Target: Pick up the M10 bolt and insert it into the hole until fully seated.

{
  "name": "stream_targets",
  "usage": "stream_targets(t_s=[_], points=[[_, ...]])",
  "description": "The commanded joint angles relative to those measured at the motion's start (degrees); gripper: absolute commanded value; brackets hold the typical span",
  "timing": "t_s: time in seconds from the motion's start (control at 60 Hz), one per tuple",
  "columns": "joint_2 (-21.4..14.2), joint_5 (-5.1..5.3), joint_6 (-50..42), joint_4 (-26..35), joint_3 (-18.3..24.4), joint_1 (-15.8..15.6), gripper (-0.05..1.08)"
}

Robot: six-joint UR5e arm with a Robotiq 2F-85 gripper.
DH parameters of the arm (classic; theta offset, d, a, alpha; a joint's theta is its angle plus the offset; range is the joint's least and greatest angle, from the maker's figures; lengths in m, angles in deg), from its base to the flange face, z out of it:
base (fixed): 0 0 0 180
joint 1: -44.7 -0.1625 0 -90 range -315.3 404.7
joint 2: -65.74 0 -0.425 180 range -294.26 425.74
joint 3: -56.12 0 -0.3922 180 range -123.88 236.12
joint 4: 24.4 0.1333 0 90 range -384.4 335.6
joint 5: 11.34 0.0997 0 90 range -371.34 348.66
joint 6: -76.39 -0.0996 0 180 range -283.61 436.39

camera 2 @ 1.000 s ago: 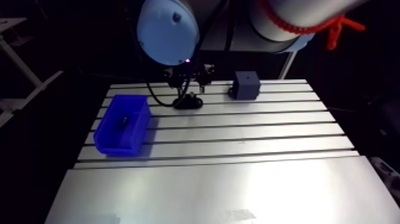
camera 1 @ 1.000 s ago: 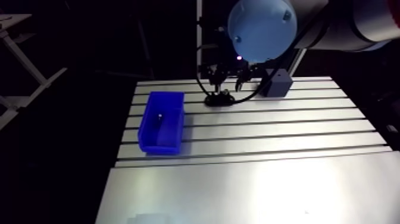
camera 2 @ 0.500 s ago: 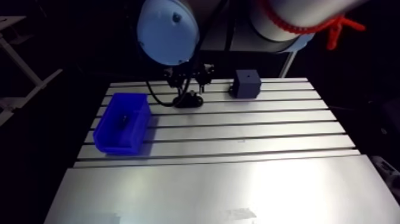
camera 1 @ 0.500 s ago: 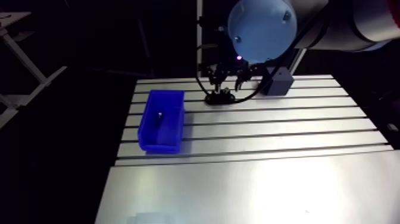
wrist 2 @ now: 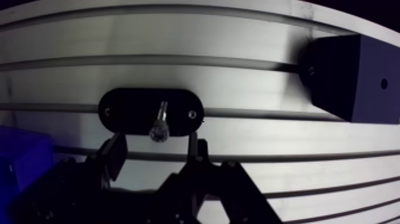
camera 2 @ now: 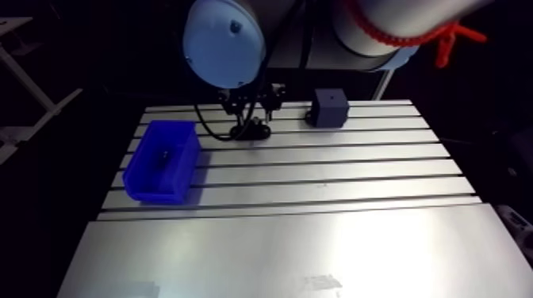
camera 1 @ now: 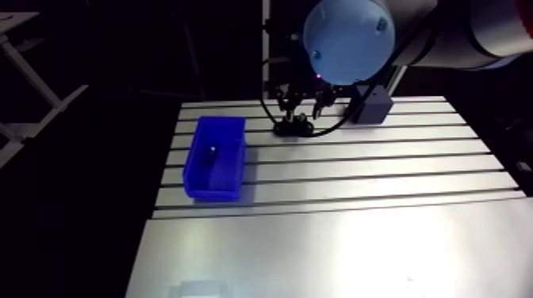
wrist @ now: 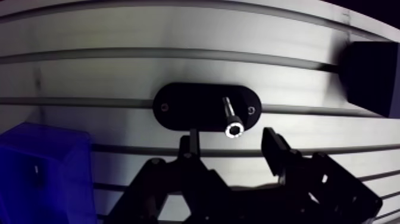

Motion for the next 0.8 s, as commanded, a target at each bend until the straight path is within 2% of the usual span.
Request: stream_targets(t_s=[0.017, 0.8], points=[[0.1, 0.17, 0.2, -0.6, -0.1, 0.1, 0.37], [0.6, 0.08, 0.5, -1.0, 0.0, 0.2, 0.39]])
